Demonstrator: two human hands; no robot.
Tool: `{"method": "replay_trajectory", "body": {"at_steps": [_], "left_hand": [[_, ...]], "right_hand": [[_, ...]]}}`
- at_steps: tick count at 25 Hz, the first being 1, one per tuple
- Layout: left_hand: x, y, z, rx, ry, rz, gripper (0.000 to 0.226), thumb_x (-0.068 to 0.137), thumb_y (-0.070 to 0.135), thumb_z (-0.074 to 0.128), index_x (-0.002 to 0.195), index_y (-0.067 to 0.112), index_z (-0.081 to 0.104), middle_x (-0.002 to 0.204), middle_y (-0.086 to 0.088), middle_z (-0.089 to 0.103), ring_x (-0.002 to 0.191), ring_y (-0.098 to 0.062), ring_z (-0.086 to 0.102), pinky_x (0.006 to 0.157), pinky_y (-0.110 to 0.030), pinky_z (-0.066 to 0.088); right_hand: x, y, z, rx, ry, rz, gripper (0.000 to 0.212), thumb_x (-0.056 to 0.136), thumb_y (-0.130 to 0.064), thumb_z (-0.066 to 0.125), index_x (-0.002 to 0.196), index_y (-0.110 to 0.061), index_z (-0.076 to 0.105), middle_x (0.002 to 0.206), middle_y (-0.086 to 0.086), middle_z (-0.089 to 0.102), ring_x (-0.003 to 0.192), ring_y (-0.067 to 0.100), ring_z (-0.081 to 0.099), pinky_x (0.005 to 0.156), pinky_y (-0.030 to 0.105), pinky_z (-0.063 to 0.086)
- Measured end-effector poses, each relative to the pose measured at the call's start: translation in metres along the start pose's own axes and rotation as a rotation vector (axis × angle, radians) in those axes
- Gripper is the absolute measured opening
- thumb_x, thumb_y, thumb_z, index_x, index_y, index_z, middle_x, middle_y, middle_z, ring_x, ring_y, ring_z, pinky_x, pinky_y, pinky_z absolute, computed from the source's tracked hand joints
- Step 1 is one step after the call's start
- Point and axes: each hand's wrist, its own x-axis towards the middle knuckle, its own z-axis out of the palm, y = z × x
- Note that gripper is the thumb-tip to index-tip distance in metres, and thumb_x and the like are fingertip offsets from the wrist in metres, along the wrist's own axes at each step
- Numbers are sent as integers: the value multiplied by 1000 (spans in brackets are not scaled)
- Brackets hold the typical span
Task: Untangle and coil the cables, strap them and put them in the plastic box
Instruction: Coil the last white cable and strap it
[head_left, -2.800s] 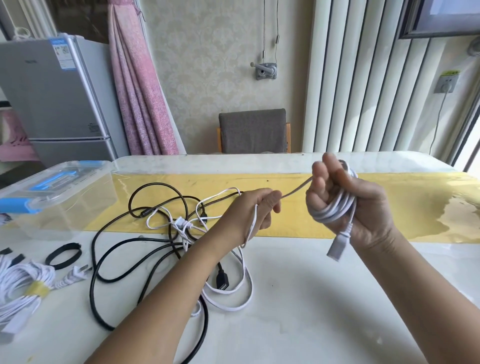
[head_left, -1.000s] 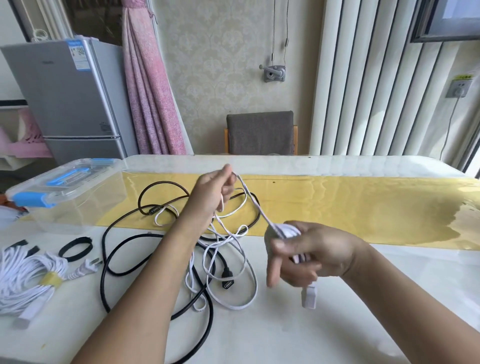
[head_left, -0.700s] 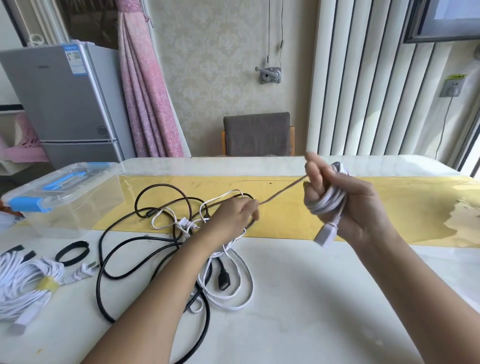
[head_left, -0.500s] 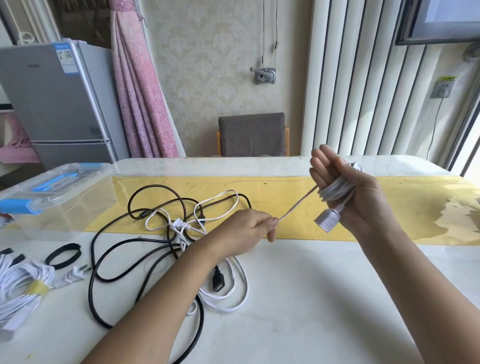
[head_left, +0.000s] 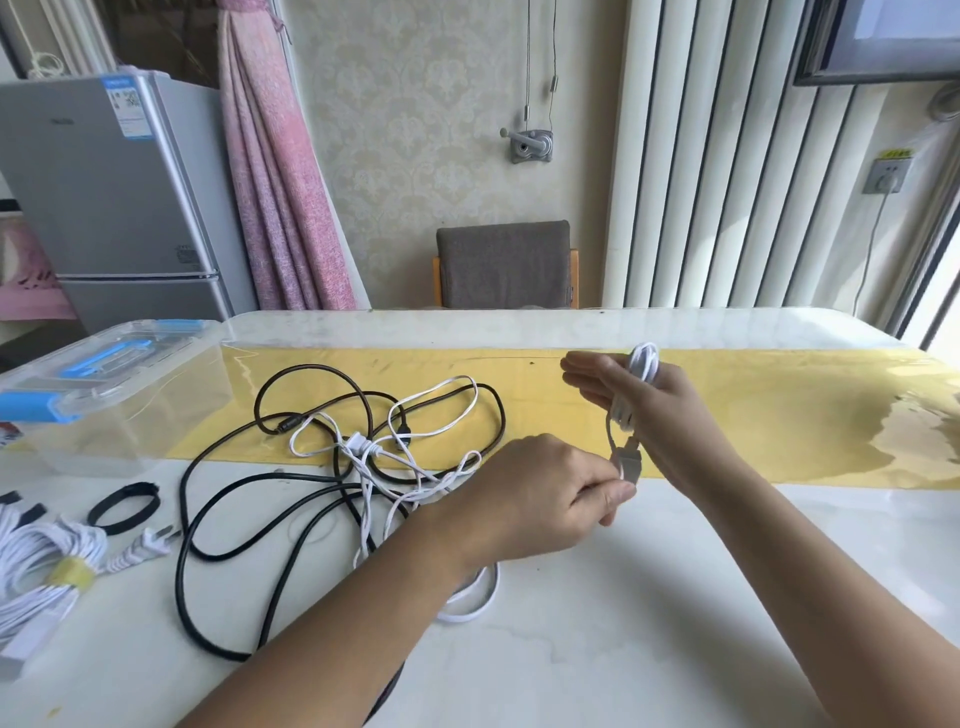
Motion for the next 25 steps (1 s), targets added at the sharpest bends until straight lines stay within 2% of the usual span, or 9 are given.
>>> {"method": "replay_trajectory", "body": {"at_steps": [4, 8, 10, 12, 15, 17, 19, 23, 25], "left_hand": [[-4, 8, -1, -33, 108, 124, 32, 94, 29, 54, 67, 15, 64, 41, 13, 38, 46, 4, 42, 51, -12, 25], [-5, 1, -19, -254, 313, 145, 28, 91, 26, 58, 65, 16, 61, 45, 9, 42, 45, 0, 40, 47, -14, 30], [-4, -7, -26, -258, 411, 128, 29, 88, 33, 62, 65, 15, 61, 48, 5, 50, 47, -6, 42, 48, -20, 36], [-4, -12, -30, -270, 472, 125, 28, 86, 31, 67, 67, 10, 65, 49, 7, 52, 46, -4, 42, 49, -17, 34], [-4, -19, -38, -399, 506, 96, 26, 85, 29, 69, 66, 11, 65, 47, 3, 47, 47, -8, 35, 49, -21, 29], [-3, -23, -40, -432, 512, 71, 24, 85, 32, 68, 66, 18, 64, 53, -3, 53, 50, -19, 39, 51, -27, 32], [0, -24, -37, -445, 511, 53, 25, 85, 35, 67, 65, 20, 62, 56, 7, 56, 52, -9, 44, 53, -23, 35], [5, -35, -27, -415, 439, 4, 51, 79, 64, 49, 63, 16, 53, 54, -5, 47, 54, -10, 40, 54, -24, 33], [6, -44, -24, -287, 366, -5, 59, 78, 75, 39, 63, 19, 50, 54, -1, 47, 53, -9, 40, 54, -24, 33]], "right_hand": [[2, -9, -7, 489, -39, 175, 31, 96, -4, 36, 112, 2, 61, 113, 16, 68, 108, 27, 65, 87, 33, 56], [-12, -14, 4, 180, -382, 342, 16, 89, -10, 55, 84, 1, 65, 79, 9, 71, 75, 22, 67, 60, 21, 53], [-16, -11, 12, 151, -595, 417, 26, 89, -19, 51, 89, 1, 67, 86, 15, 72, 84, 26, 69, 77, 30, 57], [-17, -8, 15, 187, -792, 455, 53, 95, -40, 38, 98, 1, 70, 94, 22, 70, 92, 31, 68, 91, 39, 53], [-17, -6, 17, 318, -980, 390, 81, 84, -70, 32, 102, -2, 71, 84, 13, 72, 83, 22, 69, 89, 32, 51], [-19, -4, 19, 384, -1021, 286, 64, 86, -63, 43, 97, -7, 72, 74, 4, 71, 69, 14, 68, 85, 30, 53], [-21, -4, 21, 436, -1011, 246, 38, 93, -42, 53, 91, -10, 72, 71, 2, 69, 61, 9, 65, 80, 28, 54], [-21, -7, 25, 559, -973, 126, 30, 98, -21, 46, 101, -3, 69, 91, 9, 73, 78, 13, 69, 83, 27, 53], [-22, -14, 22, 722, -915, 66, 32, 100, -14, 39, 109, 6, 62, 103, 19, 69, 89, 20, 69, 89, 32, 50]]}}
